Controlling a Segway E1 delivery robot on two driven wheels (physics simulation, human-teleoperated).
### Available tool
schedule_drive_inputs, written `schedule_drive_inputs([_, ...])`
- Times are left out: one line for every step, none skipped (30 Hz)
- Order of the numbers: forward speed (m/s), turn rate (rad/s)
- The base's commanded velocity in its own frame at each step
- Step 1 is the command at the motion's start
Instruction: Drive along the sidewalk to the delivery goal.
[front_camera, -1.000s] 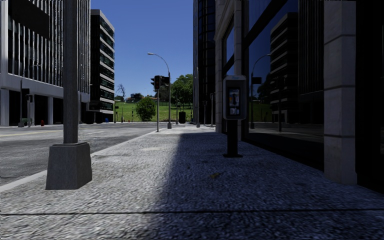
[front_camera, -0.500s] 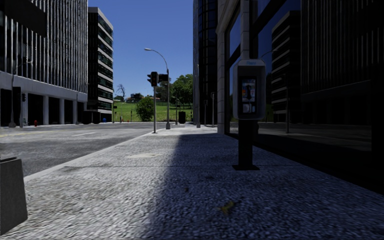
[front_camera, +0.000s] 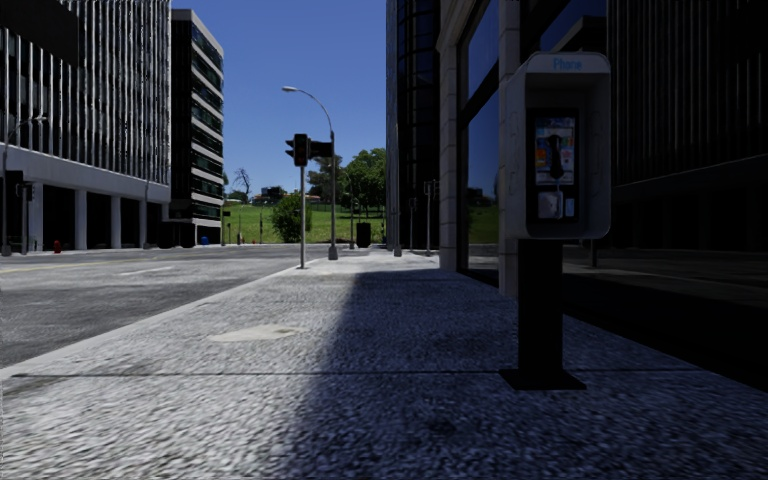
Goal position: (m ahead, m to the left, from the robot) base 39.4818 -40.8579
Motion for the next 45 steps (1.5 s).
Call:
schedule_drive_inputs([2.00,0.00])
schedule_drive_inputs([2.00,0.00])
schedule_drive_inputs([2.00,0.00])
schedule_drive_inputs([2.00,0.00])
schedule_drive_inputs([2.00,0.00])
schedule_drive_inputs([2.00,0.00])
schedule_drive_inputs([2.00,0.00])
schedule_drive_inputs([2.00,0.00])
schedule_drive_inputs([2.00,0.00])
schedule_drive_inputs([2.00,0.00])
schedule_drive_inputs([2.00,0.00])
schedule_drive_inputs([2.00,0.00])
schedule_drive_inputs([2.00,0.00])
schedule_drive_inputs([2.00,0.00])
schedule_drive_inputs([2.00,0.00])
schedule_drive_inputs([2.00,0.00])
schedule_drive_inputs([2.00,0.00])
schedule_drive_inputs([2.00,0.00])
schedule_drive_inputs([2.00,0.00])
schedule_drive_inputs([2.00,0.00])
schedule_drive_inputs([2.00,0.00])
schedule_drive_inputs([2.00,0.00])
schedule_drive_inputs([2.00,0.00])
schedule_drive_inputs([2.00,0.00])
schedule_drive_inputs([2.00,0.00])
schedule_drive_inputs([2.00,0.00])
schedule_drive_inputs([2.00,0.00])
schedule_drive_inputs([2.00,0.00])
schedule_drive_inputs([2.00,0.00])
schedule_drive_inputs([2.00,0.00])
schedule_drive_inputs([2.00,0.00])
schedule_drive_inputs([2.00,0.00])
schedule_drive_inputs([2.00,0.00])
schedule_drive_inputs([2.00,0.00])
schedule_drive_inputs([2.00,0.00])
schedule_drive_inputs([2.00,0.00])
schedule_drive_inputs([2.00,0.00])
schedule_drive_inputs([2.00,0.00])
schedule_drive_inputs([2.00,0.00])
schedule_drive_inputs([2.00,0.00])
schedule_drive_inputs([2.00,0.00])
schedule_drive_inputs([2.00,0.00])
schedule_drive_inputs([2.00,0.00])
schedule_drive_inputs([2.00,0.00])
schedule_drive_inputs([2.00,0.00])
